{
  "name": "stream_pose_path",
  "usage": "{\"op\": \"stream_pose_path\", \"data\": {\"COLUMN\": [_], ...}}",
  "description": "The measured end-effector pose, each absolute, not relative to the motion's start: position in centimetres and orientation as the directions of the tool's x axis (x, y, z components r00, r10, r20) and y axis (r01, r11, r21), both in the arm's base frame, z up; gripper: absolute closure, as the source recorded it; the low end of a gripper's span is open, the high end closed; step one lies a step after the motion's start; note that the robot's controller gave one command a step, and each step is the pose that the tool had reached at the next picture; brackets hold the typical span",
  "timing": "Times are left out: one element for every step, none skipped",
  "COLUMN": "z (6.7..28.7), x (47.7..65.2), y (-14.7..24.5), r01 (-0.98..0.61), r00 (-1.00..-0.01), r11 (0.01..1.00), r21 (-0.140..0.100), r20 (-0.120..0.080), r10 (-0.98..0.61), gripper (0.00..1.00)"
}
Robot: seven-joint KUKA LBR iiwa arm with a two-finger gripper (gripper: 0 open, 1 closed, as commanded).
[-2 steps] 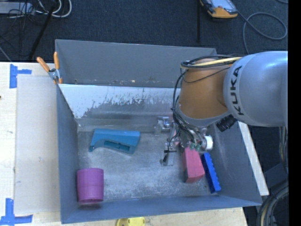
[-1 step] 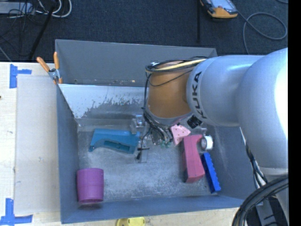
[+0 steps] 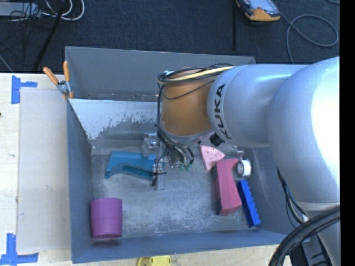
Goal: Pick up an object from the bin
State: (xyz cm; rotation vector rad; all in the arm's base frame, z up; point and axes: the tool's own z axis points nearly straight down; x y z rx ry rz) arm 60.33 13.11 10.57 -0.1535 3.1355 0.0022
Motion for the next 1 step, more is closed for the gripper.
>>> {"op": "stream_pose_path", "data": {"z": [11.00], "x": [61.28], "y": [15.96], "r01": [-0.023], "r00": [-1.000], "r11": [1.000], "r21": [0.001], "r20": [-0.001], "r10": [-0.023], "gripper": [0.00]}}
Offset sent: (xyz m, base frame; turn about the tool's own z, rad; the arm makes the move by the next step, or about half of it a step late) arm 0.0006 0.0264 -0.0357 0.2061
